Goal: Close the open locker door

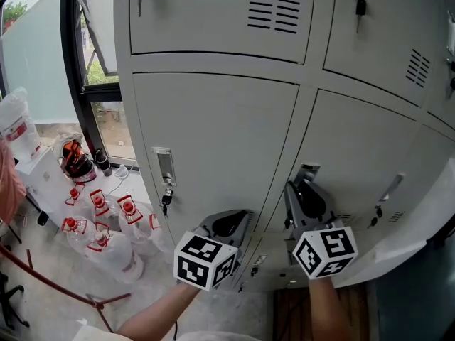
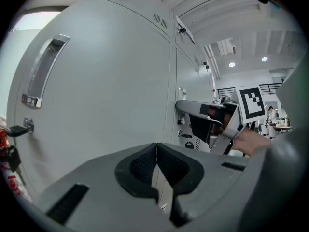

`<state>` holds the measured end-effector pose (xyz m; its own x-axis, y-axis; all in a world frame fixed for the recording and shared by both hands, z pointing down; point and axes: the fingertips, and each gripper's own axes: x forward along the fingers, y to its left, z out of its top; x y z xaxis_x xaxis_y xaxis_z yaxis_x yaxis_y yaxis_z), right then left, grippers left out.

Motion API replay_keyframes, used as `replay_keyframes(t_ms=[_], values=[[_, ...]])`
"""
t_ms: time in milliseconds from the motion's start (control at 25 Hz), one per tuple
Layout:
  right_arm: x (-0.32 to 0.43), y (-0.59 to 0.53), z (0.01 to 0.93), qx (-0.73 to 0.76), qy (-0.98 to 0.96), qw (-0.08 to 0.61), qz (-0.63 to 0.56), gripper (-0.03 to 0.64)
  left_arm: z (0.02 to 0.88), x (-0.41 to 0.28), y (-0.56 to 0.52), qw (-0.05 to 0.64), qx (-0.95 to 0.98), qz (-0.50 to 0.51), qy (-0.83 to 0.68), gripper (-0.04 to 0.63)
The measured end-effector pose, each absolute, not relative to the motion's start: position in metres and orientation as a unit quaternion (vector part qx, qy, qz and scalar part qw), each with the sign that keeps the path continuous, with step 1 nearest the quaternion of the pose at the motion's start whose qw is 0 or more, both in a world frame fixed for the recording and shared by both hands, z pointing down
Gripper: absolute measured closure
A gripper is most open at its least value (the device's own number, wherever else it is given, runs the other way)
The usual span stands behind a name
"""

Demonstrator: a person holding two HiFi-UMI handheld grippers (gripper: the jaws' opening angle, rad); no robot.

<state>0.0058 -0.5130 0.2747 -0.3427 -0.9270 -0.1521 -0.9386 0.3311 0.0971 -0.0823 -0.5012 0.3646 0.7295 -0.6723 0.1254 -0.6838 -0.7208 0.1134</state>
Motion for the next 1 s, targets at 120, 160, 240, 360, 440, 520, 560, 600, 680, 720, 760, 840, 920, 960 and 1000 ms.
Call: replay_keyframes(t_ms=[120, 160, 240, 360, 440, 520, 560, 600, 680, 720, 760, 840, 920, 960, 1000], values=[[0.006, -0.515, 0.274, -0.569, 0.817, 0.037, 0.082, 0.531, 0.365, -0.082, -0.504, 0.076, 0.927, 0.039, -0.365, 0.588], [0.006, -0.515, 0.274, -0.568, 0.818, 0.038, 0.083, 0.531, 0.364, -0.083, -0.505, 0.076, 0.927, 0.039, -0.366, 0.588], [0.006, -0.515, 0.274, -0.566, 0.819, 0.039, 0.082, 0.531, 0.364, -0.083, -0.506, 0.076, 0.927, 0.038, -0.367, 0.588], [0.006, -0.515, 0.274, -0.566, 0.819, 0.038, 0.086, 0.531, 0.363, -0.081, -0.505, 0.074, 0.927, 0.038, -0.365, 0.588], [0.006, -0.515, 0.274, -0.568, 0.817, 0.032, 0.091, 0.530, 0.363, -0.080, -0.505, 0.073, 0.927, 0.038, -0.365, 0.588], [0.006, -0.514, 0.275, -0.571, 0.815, 0.025, 0.095, 0.529, 0.364, -0.080, -0.504, 0.073, 0.927, 0.040, -0.366, 0.588], [0.006, -0.514, 0.275, -0.573, 0.814, 0.022, 0.097, 0.528, 0.364, -0.081, -0.504, 0.073, 0.927, 0.041, -0.366, 0.588], [0.006, -0.514, 0.275, -0.574, 0.813, 0.019, 0.098, 0.528, 0.365, -0.081, -0.503, 0.073, 0.926, 0.042, -0.367, 0.588], [0.006, -0.513, 0.275, -0.577, 0.811, 0.015, 0.101, 0.528, 0.365, -0.081, -0.502, 0.073, 0.926, 0.042, -0.368, 0.588], [0.006, -0.513, 0.275, -0.577, 0.811, 0.015, 0.100, 0.527, 0.365, -0.082, -0.501, 0.073, 0.926, 0.042, -0.369, 0.588], [0.007, -0.513, 0.276, -0.577, 0.811, 0.015, 0.098, 0.528, 0.364, -0.082, -0.501, 0.073, 0.925, 0.041, -0.370, 0.588], [0.009, -0.514, 0.277, -0.577, 0.811, 0.015, 0.093, 0.528, 0.364, -0.083, -0.500, 0.073, 0.925, 0.041, -0.372, 0.588], [0.010, -0.513, 0.279, -0.578, 0.811, 0.010, 0.091, 0.530, 0.364, -0.084, -0.498, 0.074, 0.924, 0.040, -0.373, 0.588], [0.010, -0.512, 0.281, -0.578, 0.811, 0.008, 0.091, 0.531, 0.364, -0.083, -0.497, 0.075, 0.924, 0.040, -0.374, 0.588], [0.010, -0.511, 0.282, -0.577, 0.812, 0.006, 0.090, 0.531, 0.364, -0.083, -0.495, 0.076, 0.923, 0.040, -0.374, 0.588]])
